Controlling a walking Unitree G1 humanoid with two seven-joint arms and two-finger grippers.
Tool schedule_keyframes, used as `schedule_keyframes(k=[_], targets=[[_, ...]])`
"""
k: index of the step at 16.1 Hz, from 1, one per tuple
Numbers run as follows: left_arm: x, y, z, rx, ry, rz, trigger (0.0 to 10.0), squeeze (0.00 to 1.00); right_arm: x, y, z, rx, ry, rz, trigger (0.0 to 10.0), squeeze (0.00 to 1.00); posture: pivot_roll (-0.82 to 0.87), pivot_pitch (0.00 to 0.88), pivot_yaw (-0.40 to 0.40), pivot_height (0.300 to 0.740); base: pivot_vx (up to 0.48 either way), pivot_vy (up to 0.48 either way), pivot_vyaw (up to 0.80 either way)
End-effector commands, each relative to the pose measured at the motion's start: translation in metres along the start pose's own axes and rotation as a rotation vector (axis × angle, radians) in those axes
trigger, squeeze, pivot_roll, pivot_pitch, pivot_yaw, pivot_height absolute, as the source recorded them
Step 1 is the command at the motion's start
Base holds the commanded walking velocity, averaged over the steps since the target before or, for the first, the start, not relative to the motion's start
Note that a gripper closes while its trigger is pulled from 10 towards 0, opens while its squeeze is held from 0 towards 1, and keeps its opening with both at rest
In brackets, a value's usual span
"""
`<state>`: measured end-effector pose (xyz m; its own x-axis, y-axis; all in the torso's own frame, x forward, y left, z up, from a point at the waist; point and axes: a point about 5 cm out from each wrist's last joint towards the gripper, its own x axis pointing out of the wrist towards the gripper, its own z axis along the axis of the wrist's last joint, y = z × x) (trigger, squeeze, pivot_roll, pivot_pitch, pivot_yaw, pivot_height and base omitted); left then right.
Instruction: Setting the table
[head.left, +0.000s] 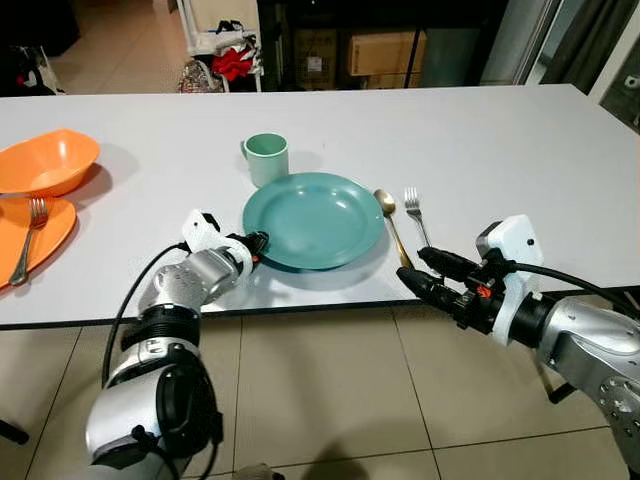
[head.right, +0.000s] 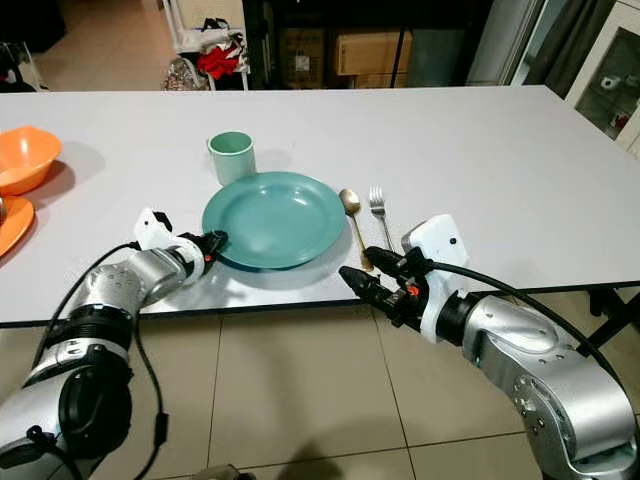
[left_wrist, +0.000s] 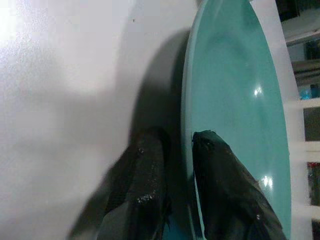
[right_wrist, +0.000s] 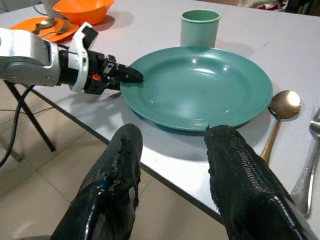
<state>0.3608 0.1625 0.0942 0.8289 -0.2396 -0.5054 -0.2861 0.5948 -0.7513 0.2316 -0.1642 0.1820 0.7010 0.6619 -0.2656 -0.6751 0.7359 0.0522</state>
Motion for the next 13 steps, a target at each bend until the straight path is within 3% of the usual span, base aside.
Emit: schedule_keyframes(k=[1,2,3,4,8,9,10,11,12,13], targets=[[-0.002,0.006,0.001,0.038,0.008,0.025,10.0,1.0,-0.002,0.001,0.006,-0.02,-0.005,0.011,10.0,0.0,-0.02,0.0,0.026,0.74,0.0,0.0,0.0],[-0.004,0.005,0.005,0.068,0.009,0.014,10.0,1.0,-0.003,0.0,0.007,-0.022,-0.005,0.011,10.0,0.0,-0.01,0.0,0.027,0.74,0.0,0.0,0.0],[-0.008,0.002,0.011,0.107,0.013,-0.009,10.0,0.66,-0.006,-0.002,0.008,-0.024,-0.006,0.011,10.0,0.0,-0.01,0.0,0.029,0.74,0.0,0.0,0.0],[-0.012,0.001,0.016,0.141,0.012,-0.026,10.0,0.0,-0.009,-0.003,0.01,-0.027,-0.009,0.009,10.0,0.0,-0.02,0.0,0.032,0.74,0.0,0.0,0.0],[-0.037,-0.008,0.036,0.288,-0.006,-0.102,10.0,0.0,-0.019,-0.004,0.012,-0.021,-0.029,0.005,10.0,0.0,-0.01,0.0,0.037,0.74,0.0,0.0,0.0],[-0.049,-0.011,0.04,0.405,-0.025,-0.107,10.0,0.0,-0.02,-0.002,0.013,-0.002,-0.054,0.003,10.0,0.0,-0.01,0.0,0.037,0.74,0.0,0.0,0.0],[-0.059,-0.017,0.047,0.575,-0.114,-0.119,10.0,0.0,-0.019,0.002,0.012,0.005,-0.069,-0.006,10.0,0.0,-0.01,0.0,0.033,0.74,0.0,0.0,0.0],[-0.074,-0.038,0.055,0.804,-0.325,-0.201,10.0,0.0,-0.016,0.005,0.011,-0.004,-0.081,-0.023,10.0,0.0,0.0,0.0,0.031,0.74,0.0,0.0,0.0],[-0.093,-0.061,0.057,0.905,-0.491,-0.313,10.0,0.0,-0.012,0.007,0.013,0.005,-0.123,-0.073,10.0,0.0,0.0,0.0,0.034,0.74,0.0,0.0,0.0],[-0.103,-0.069,0.056,0.891,-0.575,-0.311,10.0,0.0,-0.006,0.009,0.016,0.01,-0.172,-0.144,10.0,0.0,0.0,0.0,0.036,0.74,0.0,0.0,0.8]])
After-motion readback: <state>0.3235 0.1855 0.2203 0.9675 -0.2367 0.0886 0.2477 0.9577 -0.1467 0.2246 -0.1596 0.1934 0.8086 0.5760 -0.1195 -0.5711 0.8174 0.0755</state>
